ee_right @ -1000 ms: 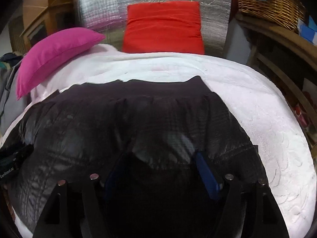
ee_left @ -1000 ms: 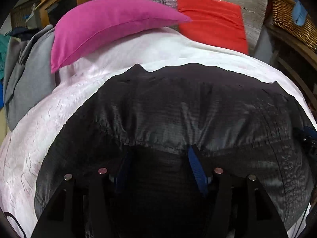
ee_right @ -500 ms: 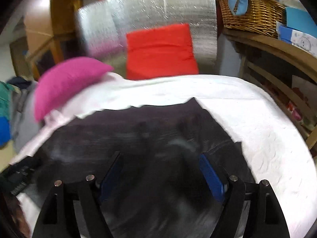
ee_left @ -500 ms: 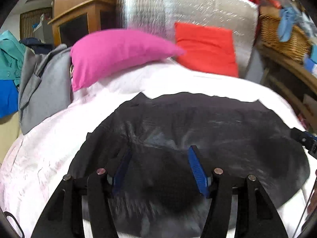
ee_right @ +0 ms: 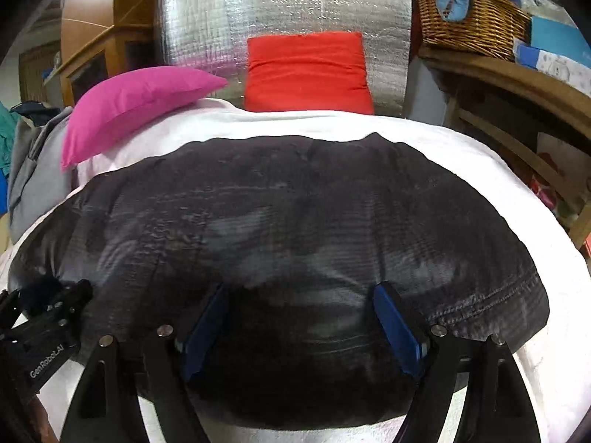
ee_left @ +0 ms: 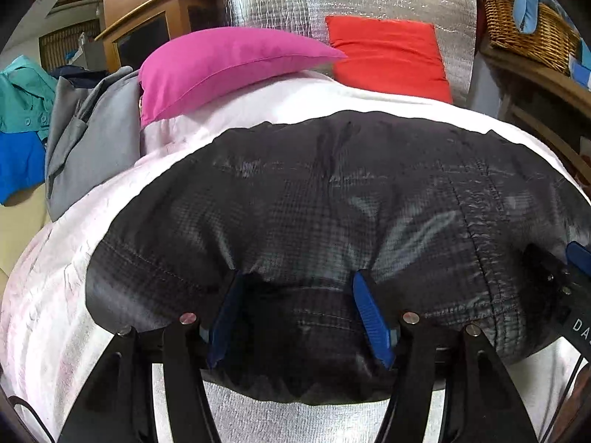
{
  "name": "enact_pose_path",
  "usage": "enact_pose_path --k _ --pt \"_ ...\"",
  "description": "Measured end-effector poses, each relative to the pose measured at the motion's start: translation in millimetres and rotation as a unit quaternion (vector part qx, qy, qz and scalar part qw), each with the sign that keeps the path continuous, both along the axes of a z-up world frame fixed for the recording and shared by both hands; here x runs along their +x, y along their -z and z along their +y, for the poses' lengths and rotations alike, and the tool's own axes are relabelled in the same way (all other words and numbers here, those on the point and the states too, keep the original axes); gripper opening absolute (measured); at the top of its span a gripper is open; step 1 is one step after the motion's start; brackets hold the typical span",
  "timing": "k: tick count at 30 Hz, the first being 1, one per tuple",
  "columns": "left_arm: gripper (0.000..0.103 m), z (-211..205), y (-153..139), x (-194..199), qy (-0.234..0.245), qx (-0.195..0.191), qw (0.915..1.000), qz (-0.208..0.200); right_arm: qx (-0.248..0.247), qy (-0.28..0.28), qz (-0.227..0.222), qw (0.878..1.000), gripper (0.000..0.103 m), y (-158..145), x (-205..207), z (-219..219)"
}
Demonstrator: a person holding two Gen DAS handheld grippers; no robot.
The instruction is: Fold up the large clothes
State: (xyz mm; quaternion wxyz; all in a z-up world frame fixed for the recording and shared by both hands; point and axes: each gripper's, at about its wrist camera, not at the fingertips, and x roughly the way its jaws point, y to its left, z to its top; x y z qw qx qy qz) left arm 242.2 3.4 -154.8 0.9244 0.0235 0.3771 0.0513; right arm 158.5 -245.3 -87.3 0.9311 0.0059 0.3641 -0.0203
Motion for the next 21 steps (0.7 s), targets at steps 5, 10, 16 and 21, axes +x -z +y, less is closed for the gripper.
enact_pose_path --k 5,10,16,21 --pt "0.064 -2 -14 -7 -0.003 0.002 0.9999 0.011 0.006 0.0 0.02 1.0 0.084 -10 3 -5" --pt "0.064 6 -44 -26 -0.009 -0.017 0.9993 -0.033 0.029 0.003 -0.007 1.0 0.084 -38 -7 -11" --pt "0.066 12 -14 -11 -0.004 0.007 0.9998 0.016 0.012 -0.002 0.034 0.999 0.086 -10 9 -12" --pt "0.066 20 -30 -17 -0.011 -0.005 0.9999 -0.002 0.025 -0.001 0.035 0.999 0.086 -19 7 -15"
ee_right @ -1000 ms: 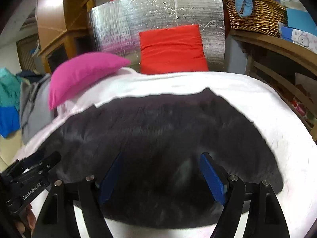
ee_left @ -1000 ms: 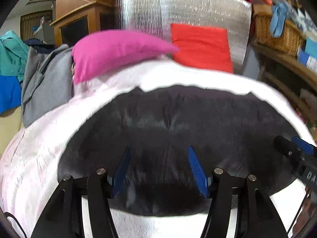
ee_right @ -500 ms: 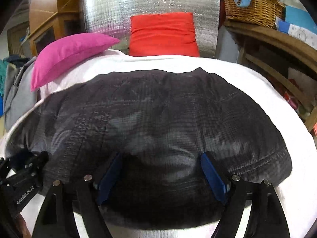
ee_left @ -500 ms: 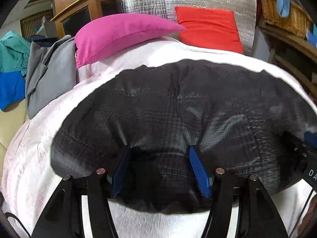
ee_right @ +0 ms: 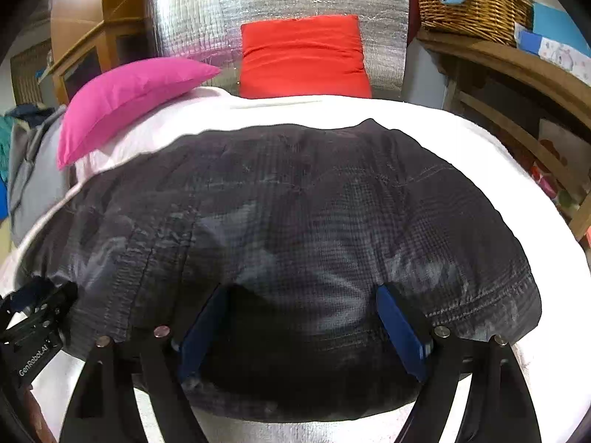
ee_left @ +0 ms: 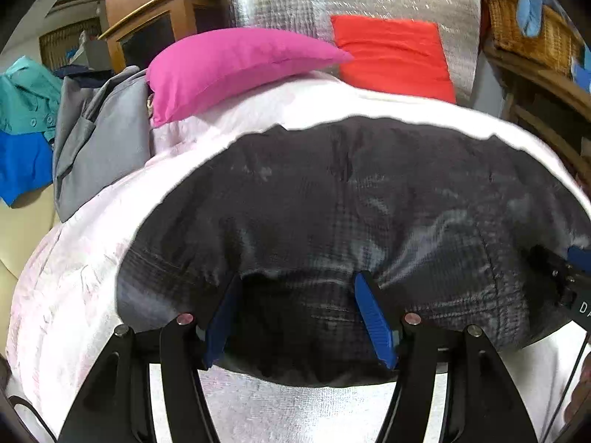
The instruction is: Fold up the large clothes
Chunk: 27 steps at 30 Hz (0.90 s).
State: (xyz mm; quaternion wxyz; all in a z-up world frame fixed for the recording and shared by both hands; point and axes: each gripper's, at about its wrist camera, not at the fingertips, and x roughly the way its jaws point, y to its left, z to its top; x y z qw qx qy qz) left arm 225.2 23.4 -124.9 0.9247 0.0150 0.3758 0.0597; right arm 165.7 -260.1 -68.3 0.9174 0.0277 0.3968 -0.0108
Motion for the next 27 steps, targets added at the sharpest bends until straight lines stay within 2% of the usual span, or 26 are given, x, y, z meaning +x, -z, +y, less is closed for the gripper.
enact_pose_path --k 3,5,7,9,13,16,18,20,23,27 --pt "0.066 20 -12 -6 -0.035 0.004 0.999 -0.027 0.005 0.006 -0.025 1.0 0.086 -16 -4 -9" --pt "0.066 37 -5 -1 -0.055 0.001 0.9985 -0.009 -0.001 0.01 -0.023 1.0 0.086 -16 -2 -17" --pt "0.066 48 6 4 -0.067 0.007 0.9977 0.013 -0.007 0.025 -0.002 1.0 0.086 -4 4 -29" --pt "0.07 51 12 5 -0.061 0.01 0.9979 0.017 0.001 0.022 0.011 1.0 0.086 5 8 -34" --pt "0.069 51 2 5 -0.059 0.011 0.998 0.019 -0.002 0.023 0.021 1.0 0.086 -4 10 -33" --pt "0.069 61 -12 -7 -0.071 -0.006 0.9974 -0.012 0.015 0.028 0.0 1.0 0.086 -22 6 -39" --pt "0.07 65 -7 -10 -0.075 -0.006 0.9972 -0.003 0.001 0.033 -0.002 0.999 0.086 -22 7 -45" --pt "0.073 72 10 -4 -0.078 -0.011 0.9967 0.022 0.001 0.041 0.022 0.999 0.086 -8 11 -53" --pt "0.074 75 8 -3 -0.077 -0.014 0.9967 0.021 0.001 0.036 0.023 0.999 0.087 -2 12 -57" --pt "0.074 74 -9 -10 -0.082 -0.004 0.9965 -0.01 0.021 0.043 0.002 0.999 0.087 -22 5 -65"
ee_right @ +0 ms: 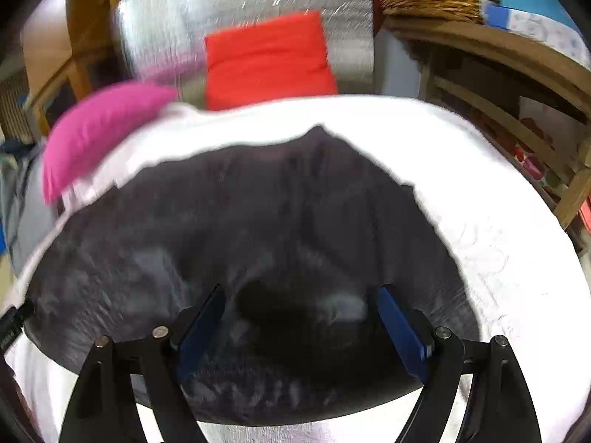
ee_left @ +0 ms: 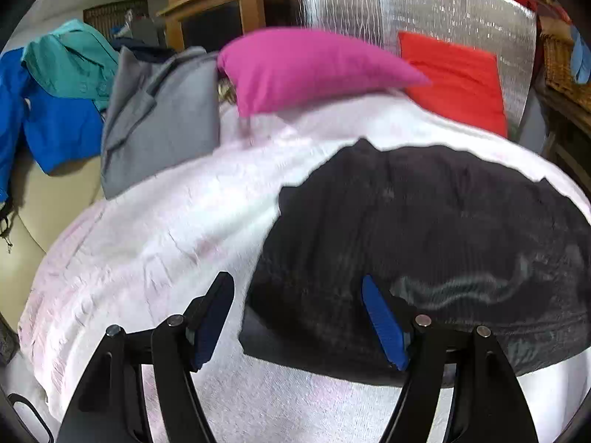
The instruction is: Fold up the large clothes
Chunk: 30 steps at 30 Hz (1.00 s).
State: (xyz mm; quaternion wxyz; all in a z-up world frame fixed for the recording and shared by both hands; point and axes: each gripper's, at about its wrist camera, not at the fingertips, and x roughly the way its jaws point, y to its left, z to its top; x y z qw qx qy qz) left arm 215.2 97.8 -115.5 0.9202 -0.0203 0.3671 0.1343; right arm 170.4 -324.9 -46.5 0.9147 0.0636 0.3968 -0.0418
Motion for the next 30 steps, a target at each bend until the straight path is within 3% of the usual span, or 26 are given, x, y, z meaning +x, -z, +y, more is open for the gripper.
enact_pose_path --k 5,10,13,18,23,27,28,30 --pt "0.075 9 27 14 0.003 -0.013 0.9992 0.039 -0.003 0.036 0.027 0.999 0.087 20 1 -30" --pt "0.074 4 -6 12 -0.003 -0.015 0.9998 0.014 0.026 0.037 0.017 0.999 0.087 -1 0 -39" --pt "0.074 -13 -29 23 0.029 -0.029 0.9992 -0.003 0.038 0.012 0.008 0.999 0.087 -27 16 -30" --pt "0.074 -81 -38 83 0.117 -0.036 0.992 0.033 0.007 -0.057 0.048 0.997 0.087 -37 77 19" --pt "0.074 -122 -17 140 0.125 -0.026 0.99 0.06 -0.02 -0.069 0.077 0.994 0.087 -18 136 53" --pt "0.075 -128 14 172 0.115 -0.003 0.9876 0.108 -0.064 -0.071 0.127 0.987 0.088 23 169 62" --pt "0.077 -126 25 176 0.112 -0.01 0.9856 0.126 -0.055 -0.066 0.135 0.987 0.089 33 173 59" --pt "0.081 -119 32 178 0.112 -0.028 0.9856 0.123 -0.048 -0.057 0.124 0.989 0.091 41 174 56"
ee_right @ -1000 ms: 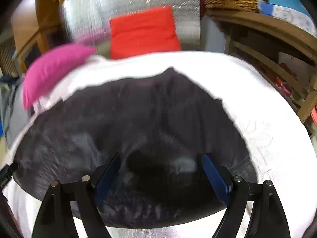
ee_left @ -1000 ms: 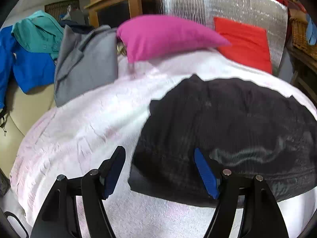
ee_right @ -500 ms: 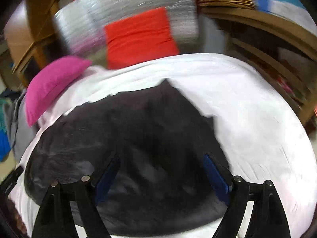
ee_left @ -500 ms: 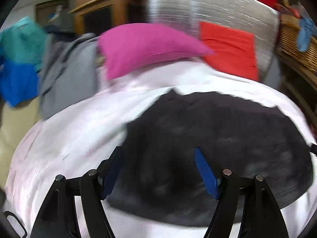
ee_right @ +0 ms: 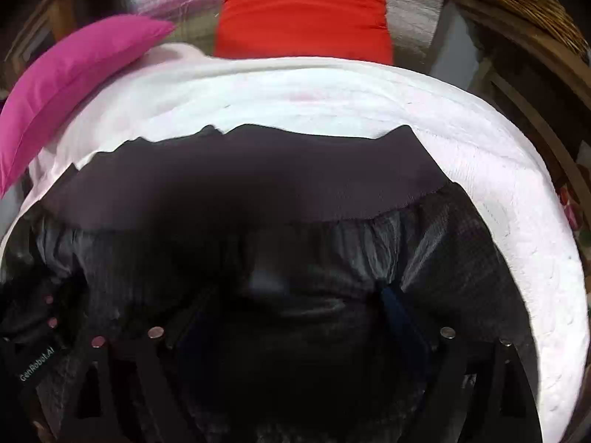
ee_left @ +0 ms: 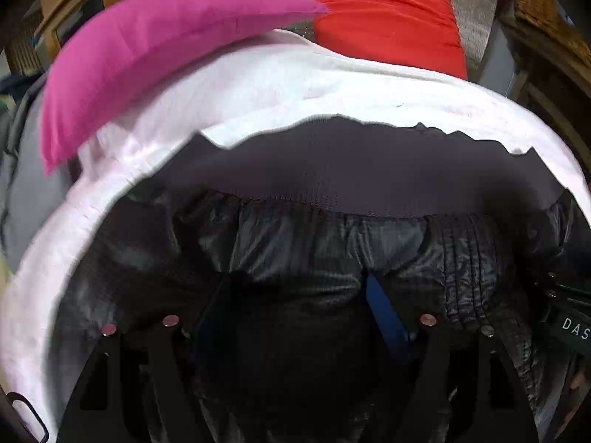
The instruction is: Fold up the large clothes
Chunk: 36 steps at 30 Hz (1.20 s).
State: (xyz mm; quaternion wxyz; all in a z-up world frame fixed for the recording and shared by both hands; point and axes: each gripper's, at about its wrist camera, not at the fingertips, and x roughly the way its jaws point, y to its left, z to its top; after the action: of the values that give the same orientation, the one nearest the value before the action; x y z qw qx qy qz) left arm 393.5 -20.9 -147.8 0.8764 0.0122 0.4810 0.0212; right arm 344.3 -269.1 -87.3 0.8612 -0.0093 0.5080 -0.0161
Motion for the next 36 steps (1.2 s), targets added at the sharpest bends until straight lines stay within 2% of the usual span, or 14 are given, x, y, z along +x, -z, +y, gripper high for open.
enact_pose_path --k 3,5,8,10,13,16,20,22,25,26,30,31,33,36 --pt "0.082 3 2 -1 -0.002 -0.004 1.0 0.001 -0.014 -0.001 -0.002 1.0 0.091 2 -1 4" --pt "0.081 8 -12 -12 0.005 -0.009 0.9999 -0.009 -0.008 0.002 -0.008 1.0 0.089 -6 -6 3" --pt "0.081 28 -36 -43 0.006 0.005 0.9977 -0.067 -0.003 0.002 -0.053 0.999 0.09 -31 -37 -8" --pt "0.081 49 -45 -64 -0.008 0.006 0.996 -0.089 -0.003 0.006 -0.062 0.998 0.09 -36 -56 -17" --pt "0.081 77 -37 -79 -0.035 0.018 0.9964 -0.076 -0.005 0.019 -0.062 0.998 0.09 -31 -78 -32" --pt "0.081 91 -13 -77 -0.046 0.026 0.9983 -0.027 0.008 0.033 -0.046 0.998 0.09 -16 -80 -43" --pt "0.083 93 -9 -75 -0.049 0.037 0.9976 -0.029 0.015 0.04 -0.041 0.998 0.093 -7 -71 -47" --pt "0.083 96 -17 -80 -0.056 0.032 0.9974 -0.033 0.02 0.045 -0.04 0.998 0.092 -15 -71 -49" --pt "0.083 108 -34 -92 -0.069 0.031 0.9944 -0.075 0.027 0.045 -0.076 0.996 0.093 -38 -89 -63" --pt "0.083 113 -34 -93 -0.074 0.033 0.9938 -0.076 0.036 0.051 -0.083 0.995 0.093 -41 -91 -70" --pt "0.083 130 -8 -80 -0.082 0.026 0.9958 -0.031 0.028 0.075 -0.049 0.996 0.093 -21 -91 -93" --pt "0.083 133 -6 -81 -0.083 0.014 0.996 -0.031 0.047 0.083 -0.032 0.995 0.093 -10 -89 -102" --pt "0.083 137 -14 -84 -0.085 0.006 0.9958 -0.034 0.101 0.107 -0.032 0.989 0.092 -7 -92 -117" --pt "0.083 145 -29 -97 -0.089 -0.004 0.9944 -0.057 0.097 0.11 -0.063 0.987 0.092 -26 -98 -119"
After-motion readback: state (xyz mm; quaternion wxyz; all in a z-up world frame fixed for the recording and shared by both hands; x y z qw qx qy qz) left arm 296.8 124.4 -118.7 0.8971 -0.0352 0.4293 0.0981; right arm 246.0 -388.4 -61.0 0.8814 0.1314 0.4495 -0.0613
